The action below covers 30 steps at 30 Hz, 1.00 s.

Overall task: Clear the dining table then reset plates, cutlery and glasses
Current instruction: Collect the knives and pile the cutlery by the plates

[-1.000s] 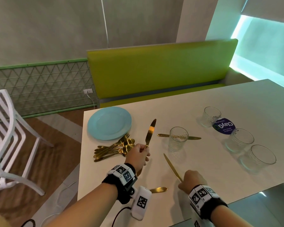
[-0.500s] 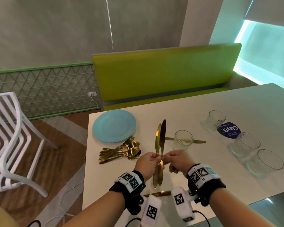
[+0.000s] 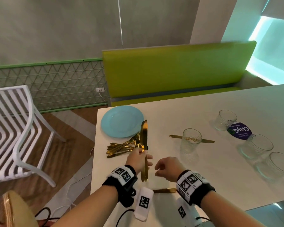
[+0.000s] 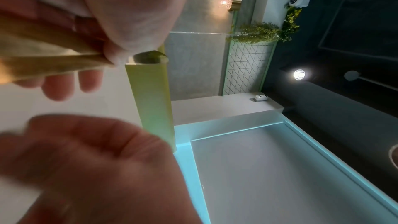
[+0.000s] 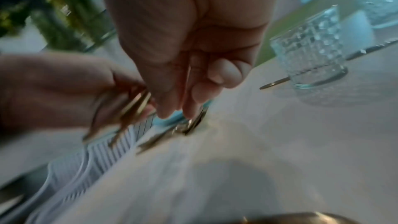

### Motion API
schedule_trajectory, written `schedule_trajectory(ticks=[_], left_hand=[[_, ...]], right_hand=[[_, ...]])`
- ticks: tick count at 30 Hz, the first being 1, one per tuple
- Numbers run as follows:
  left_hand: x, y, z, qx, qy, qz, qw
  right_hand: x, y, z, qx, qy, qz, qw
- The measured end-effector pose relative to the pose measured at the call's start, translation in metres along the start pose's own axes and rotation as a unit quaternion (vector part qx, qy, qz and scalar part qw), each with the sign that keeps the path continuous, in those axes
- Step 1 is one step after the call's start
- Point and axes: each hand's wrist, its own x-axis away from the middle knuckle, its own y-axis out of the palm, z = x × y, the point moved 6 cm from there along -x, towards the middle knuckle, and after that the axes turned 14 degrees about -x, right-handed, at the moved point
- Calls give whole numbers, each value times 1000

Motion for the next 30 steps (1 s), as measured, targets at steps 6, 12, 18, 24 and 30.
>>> schedule_trajectory(ticks=[6, 12, 18, 24, 30], left_hand=[[-1, -44, -6, -24, 5, 67, 997], [3, -63, -21, -29, -9, 85, 996], [5, -69, -29, -41, -15, 84, 995], [5, -70, -28, -39, -16, 90, 995], [5, -67, -17, -5, -1, 83, 997]], right_hand=[[-7, 55, 4, 180, -21, -83, 980], [-10, 77, 2, 264, -52, -123, 955], [-12, 83, -1, 313, -28, -119, 942], [-8, 75, 2, 360, -36, -111, 926], [-6, 42, 7, 196, 30, -66, 978]])
